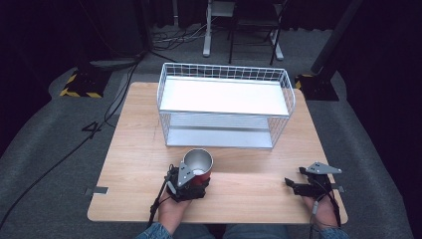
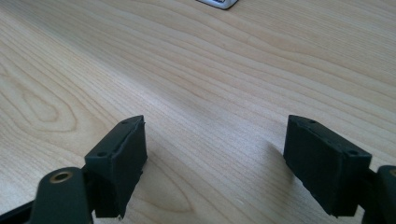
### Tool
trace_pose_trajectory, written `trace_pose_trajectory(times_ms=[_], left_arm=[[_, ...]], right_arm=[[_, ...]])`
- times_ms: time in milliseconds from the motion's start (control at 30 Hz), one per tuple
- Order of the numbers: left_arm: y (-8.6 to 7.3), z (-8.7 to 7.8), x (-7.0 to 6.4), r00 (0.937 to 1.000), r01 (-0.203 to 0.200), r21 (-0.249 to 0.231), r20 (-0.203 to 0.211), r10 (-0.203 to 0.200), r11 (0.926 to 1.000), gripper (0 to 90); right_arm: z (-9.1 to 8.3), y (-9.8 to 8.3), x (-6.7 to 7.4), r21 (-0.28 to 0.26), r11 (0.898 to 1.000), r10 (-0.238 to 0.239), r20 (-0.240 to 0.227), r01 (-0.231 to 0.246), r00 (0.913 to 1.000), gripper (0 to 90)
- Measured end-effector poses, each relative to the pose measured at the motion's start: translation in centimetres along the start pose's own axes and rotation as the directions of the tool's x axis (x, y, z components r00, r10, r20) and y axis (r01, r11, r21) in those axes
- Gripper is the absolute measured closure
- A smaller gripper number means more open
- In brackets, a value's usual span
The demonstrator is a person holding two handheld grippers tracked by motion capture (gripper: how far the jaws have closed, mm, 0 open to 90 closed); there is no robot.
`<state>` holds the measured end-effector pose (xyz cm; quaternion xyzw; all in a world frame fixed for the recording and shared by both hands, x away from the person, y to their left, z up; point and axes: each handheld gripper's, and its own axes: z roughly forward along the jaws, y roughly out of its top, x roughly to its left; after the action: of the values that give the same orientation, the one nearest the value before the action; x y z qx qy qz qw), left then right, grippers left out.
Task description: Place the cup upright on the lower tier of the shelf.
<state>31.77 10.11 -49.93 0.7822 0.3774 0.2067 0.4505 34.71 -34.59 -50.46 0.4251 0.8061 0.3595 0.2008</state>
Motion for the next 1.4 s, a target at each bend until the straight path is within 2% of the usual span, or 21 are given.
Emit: trace_pose_trajectory(times_ms=[367, 533, 833, 1033, 1067, 1100, 1200, 1333, 1400], left_arm=[[0.2, -0.2, 0.1, 0.9997, 0.010, -0.024, 0.024, -0.009, 0.9997, 16.9], [1.2, -0.7, 0.1, 0.9995, 0.000, -0.039, 0.033, 0.001, 0.9992, 16.9], [3.0, -1.0, 0.4, 0.9991, 0.007, -0.041, 0.042, -0.006, 0.9991, 17.0], [4.3, -0.4, 0.8, 0.9983, 0.020, -0.039, 0.055, -0.018, 0.9990, 17.0], [4.7, -0.2, 0.9, 0.9983, 0.016, -0.038, 0.057, -0.014, 0.9992, 17.0], [5.2, 0.1, 1.0, 0.9988, -0.010, -0.036, 0.048, 0.011, 0.9993, 17.0], [5.7, 0.6, 1.1, 0.9988, -0.022, -0.028, 0.043, 0.024, 0.9993, 16.9], [6.5, 1.5, 1.3, 0.9988, -0.019, -0.024, 0.044, 0.020, 0.9995, 17.0], [7.1, 2.2, 1.6, 0.9988, -0.032, -0.023, 0.037, 0.033, 0.9992, 16.9]], right_arm=[[0.0, 0.0, 0.0, -0.002, 1.000, -0.003, 0.004, 0.003, 1.0000, 22.3], [0.0, 0.0, 0.0, -0.002, 1.000, -0.004, 0.005, 0.004, 1.0000, 22.4], [0.0, 0.0, 0.0, -0.002, 1.000, 0.000, 0.006, 0.000, 1.0000, 22.4], [0.0, 0.0, 0.0, -0.004, 1.000, -0.001, 0.010, 0.001, 0.9999, 22.5], [0.0, 0.0, 0.0, -0.003, 1.000, 0.000, 0.009, 0.000, 1.0000, 22.5], [0.0, 0.0, -0.1, -0.001, 1.000, 0.008, 0.009, -0.007, 0.9999, 22.5], [0.1, 0.1, -0.1, 0.000, 1.000, 0.012, 0.008, -0.012, 0.9999, 22.5], [0.1, 0.1, -0.1, 0.001, 1.000, 0.016, 0.013, -0.016, 0.9998, 22.5], [0.1, 0.1, -0.1, 0.000, 1.000, 0.014, 0.015, -0.014, 0.9998, 22.5]])
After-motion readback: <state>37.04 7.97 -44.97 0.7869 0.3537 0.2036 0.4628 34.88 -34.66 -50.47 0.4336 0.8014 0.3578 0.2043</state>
